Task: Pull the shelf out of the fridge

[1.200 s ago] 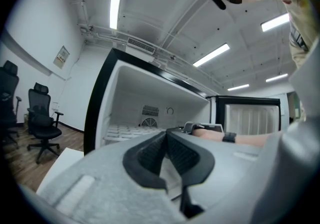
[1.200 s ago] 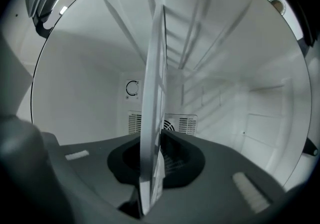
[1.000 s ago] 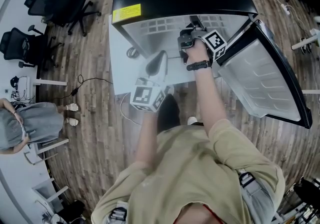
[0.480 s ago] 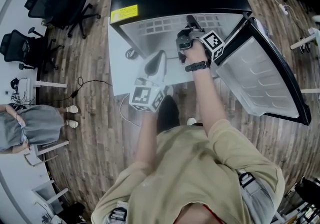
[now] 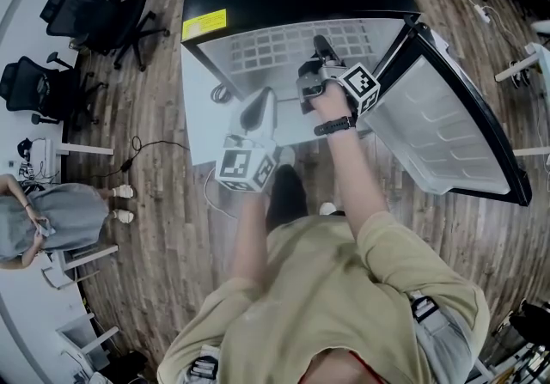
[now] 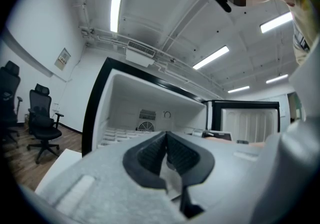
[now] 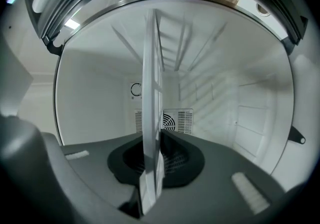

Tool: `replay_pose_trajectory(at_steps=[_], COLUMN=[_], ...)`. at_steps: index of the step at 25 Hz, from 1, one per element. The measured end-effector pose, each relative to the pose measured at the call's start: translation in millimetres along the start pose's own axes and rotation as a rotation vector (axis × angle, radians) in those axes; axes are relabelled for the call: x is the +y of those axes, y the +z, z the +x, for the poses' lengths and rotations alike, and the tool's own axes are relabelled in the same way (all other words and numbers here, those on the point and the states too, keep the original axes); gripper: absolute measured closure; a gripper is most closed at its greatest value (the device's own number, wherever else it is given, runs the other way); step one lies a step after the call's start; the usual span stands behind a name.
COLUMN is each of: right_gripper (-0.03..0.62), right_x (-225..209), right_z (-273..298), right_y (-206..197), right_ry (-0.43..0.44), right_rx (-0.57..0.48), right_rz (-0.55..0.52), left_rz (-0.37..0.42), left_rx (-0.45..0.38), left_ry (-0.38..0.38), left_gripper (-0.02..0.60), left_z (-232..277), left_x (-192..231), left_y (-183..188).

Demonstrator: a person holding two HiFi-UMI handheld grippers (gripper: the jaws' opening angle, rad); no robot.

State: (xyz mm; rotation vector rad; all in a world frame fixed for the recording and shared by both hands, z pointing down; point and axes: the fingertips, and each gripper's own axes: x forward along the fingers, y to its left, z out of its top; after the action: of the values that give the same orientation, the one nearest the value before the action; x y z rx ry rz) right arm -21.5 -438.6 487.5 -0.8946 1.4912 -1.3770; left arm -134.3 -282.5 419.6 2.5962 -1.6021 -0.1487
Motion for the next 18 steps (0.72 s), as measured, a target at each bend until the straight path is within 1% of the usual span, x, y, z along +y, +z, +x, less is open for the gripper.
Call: replay_pose_trajectory(at_steps=[8, 18], right_gripper=[0.566, 0.566], right_x=[1.2, 3.1], right_z=[-25.5, -69.5], right_y=[-4.9, -12.7], right_ry=[0.005, -0.001], right_rx=[0.008, 0.030], right_rz=[0.010, 0.018], left_rz=[0.010, 0.015], left_rx=[-0.026, -0.041], left_ry=[0.012, 0.019], left_gripper=[0.581, 0.581], left_z=[-12.1, -26.9], left_x=[-4.7, -17.6], left_y=[12.3, 16.8])
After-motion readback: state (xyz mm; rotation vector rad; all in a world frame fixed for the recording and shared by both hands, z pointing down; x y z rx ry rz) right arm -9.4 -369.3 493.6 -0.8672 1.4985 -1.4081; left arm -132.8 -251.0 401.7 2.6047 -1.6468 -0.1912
